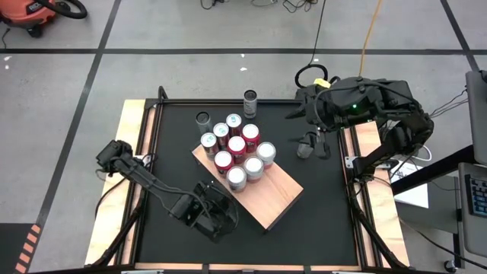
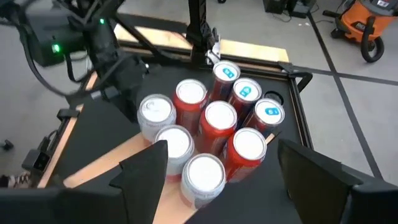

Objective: Place canned beverage on shelf
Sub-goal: Put the pink soda can on the shelf aligned with the other pink soda cans, then adjust the soda cans on the shelf

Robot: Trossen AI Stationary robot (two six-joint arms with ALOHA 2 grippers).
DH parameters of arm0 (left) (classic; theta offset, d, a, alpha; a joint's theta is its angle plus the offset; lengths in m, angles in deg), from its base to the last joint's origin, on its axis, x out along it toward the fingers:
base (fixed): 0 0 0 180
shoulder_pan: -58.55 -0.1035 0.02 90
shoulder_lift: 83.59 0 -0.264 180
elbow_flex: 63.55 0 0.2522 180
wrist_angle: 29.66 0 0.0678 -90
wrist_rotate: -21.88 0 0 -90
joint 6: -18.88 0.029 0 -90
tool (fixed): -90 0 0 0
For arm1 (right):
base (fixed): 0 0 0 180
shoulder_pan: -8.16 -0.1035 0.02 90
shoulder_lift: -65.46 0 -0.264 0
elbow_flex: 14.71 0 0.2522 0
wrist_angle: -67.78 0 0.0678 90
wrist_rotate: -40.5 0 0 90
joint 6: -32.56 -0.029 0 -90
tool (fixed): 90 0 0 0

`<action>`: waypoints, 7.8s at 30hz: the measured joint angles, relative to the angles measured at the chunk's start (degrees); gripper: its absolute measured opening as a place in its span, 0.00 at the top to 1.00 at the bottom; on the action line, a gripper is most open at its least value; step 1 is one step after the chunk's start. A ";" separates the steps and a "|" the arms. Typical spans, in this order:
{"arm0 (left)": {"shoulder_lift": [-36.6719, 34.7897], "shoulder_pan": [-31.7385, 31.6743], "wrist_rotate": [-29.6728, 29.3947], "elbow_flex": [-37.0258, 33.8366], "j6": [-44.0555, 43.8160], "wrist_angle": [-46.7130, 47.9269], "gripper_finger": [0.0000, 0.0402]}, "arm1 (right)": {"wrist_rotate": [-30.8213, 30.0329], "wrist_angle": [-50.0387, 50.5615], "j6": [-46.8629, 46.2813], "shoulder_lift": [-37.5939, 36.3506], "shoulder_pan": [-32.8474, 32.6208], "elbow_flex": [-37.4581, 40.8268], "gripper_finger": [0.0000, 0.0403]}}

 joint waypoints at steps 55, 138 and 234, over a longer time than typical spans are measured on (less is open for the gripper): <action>-13.27 11.45 -7.27 22.34 2.18 29.70 0.98 | 2.87 -4.16 -7.81 25.87 -8.70 0.04 0.86; 18.62 8.12 -31.22 22.23 -26.44 18.05 0.52 | 1.34 -3.19 -13.03 1.98 -6.36 -0.02 0.87; -0.77 3.97 -15.29 18.34 -6.13 33.02 0.84 | 1.65 -1.12 -11.61 1.99 -6.47 0.02 0.87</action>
